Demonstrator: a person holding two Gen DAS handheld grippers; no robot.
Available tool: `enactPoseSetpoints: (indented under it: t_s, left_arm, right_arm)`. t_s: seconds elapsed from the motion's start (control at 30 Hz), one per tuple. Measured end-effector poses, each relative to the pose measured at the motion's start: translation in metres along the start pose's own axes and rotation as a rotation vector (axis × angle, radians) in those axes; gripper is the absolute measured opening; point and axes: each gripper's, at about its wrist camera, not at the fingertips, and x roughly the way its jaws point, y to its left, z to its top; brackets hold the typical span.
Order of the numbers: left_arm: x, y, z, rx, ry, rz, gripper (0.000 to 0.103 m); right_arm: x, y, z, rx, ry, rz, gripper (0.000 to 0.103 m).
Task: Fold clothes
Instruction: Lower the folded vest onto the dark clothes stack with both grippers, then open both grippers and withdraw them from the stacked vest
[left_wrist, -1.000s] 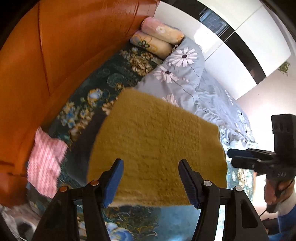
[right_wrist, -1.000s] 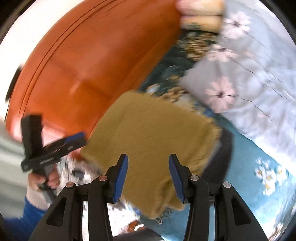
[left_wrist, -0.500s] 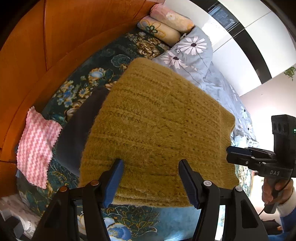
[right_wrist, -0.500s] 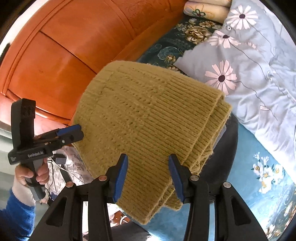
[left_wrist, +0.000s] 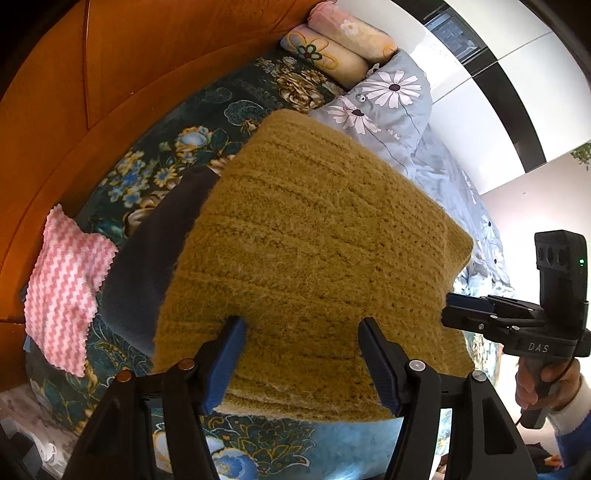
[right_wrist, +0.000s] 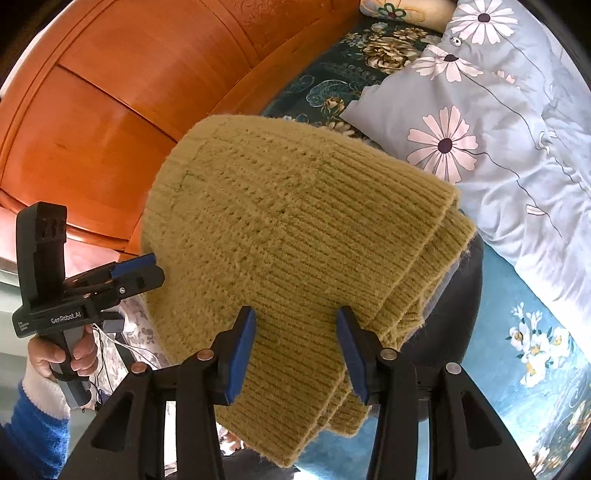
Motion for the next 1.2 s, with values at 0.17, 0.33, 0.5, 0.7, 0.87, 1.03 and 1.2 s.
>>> enactPoseSetpoints:
  t_s: [0.17, 0.33, 0.5, 0.7, 0.87, 1.03, 1.2]
  left_arm:
    - [-0.014, -0.014, -0.005, 0.037, -0.039, 0.055, 0.068]
    - [-0.033, -0.029, -0.014, 0.062, -0.096, 0.094, 0.068]
    - [-0.05, -0.049, -0.036, 0.063, -0.168, 0.142, 0.068]
    - [-0.047, -0.069, -0.074, 0.07, -0.194, 0.183, 0.072]
    - [-0.038, -0.078, -0.1, 0.068, -0.219, 0.199, 0.083]
    - [-0.022, -0.086, -0.122, 0.063, -0.225, 0.234, 0.089]
    - [-0.01, -0.094, -0.145, 0.046, -0.249, 0.267, 0.103]
  right_arm:
    - [-0.009, 0.001, 0.0, 0.006, -0.005, 0.005, 0.047]
    - [-0.029, 0.0, -0.002, 0.0, -0.041, 0.0, 0.047]
    - [-0.056, 0.001, -0.017, -0.022, -0.096, 0.002, 0.047]
    - [-0.061, 0.001, -0.059, -0.053, -0.12, -0.043, 0.051]
    - [-0.049, -0.007, -0.094, -0.047, -0.099, -0.08, 0.062]
    - [-0.041, -0.011, -0.115, -0.055, -0.093, -0.114, 0.071]
    - [-0.035, -0.015, -0.133, -0.06, -0.084, -0.16, 0.08]
